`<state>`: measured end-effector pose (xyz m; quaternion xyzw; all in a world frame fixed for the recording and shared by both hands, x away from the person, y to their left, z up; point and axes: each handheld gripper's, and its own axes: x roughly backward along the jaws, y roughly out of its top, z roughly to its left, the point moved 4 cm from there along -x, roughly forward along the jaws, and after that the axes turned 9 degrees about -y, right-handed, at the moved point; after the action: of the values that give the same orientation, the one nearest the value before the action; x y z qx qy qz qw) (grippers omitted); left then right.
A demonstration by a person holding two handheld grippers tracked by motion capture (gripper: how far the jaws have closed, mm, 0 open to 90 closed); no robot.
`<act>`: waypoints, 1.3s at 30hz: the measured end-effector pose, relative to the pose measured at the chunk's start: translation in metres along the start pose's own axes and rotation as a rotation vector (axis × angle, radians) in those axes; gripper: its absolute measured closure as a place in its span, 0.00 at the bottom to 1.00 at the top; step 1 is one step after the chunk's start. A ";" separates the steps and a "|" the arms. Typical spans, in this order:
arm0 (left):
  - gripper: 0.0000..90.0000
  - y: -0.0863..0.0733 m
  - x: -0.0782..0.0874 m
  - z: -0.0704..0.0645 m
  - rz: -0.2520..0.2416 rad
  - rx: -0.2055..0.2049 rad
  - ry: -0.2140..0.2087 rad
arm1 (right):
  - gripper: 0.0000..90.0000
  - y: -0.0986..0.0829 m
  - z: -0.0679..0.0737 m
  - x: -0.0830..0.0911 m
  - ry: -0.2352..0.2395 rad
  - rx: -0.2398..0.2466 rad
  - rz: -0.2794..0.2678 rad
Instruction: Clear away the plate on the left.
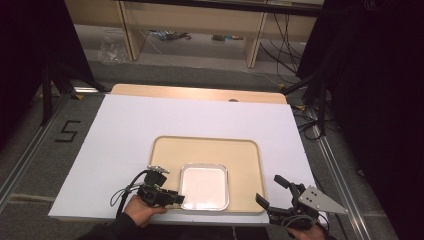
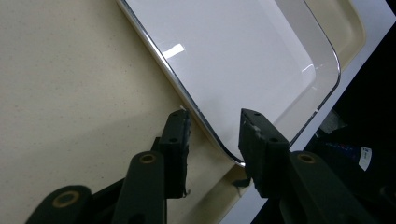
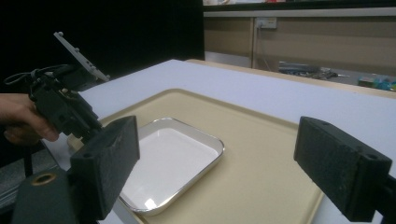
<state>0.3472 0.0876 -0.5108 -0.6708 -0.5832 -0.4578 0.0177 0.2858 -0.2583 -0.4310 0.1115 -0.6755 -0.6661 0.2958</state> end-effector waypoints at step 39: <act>0.18 0.012 0.045 -0.017 -0.302 -0.154 0.098 | 0.17 0.000 -0.001 -0.001 -0.010 0.007 -0.013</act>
<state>0.3422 0.1085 -0.4666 -0.5515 -0.6390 -0.5310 -0.0744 0.2870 -0.2583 -0.4314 0.1137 -0.6786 -0.6661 0.2878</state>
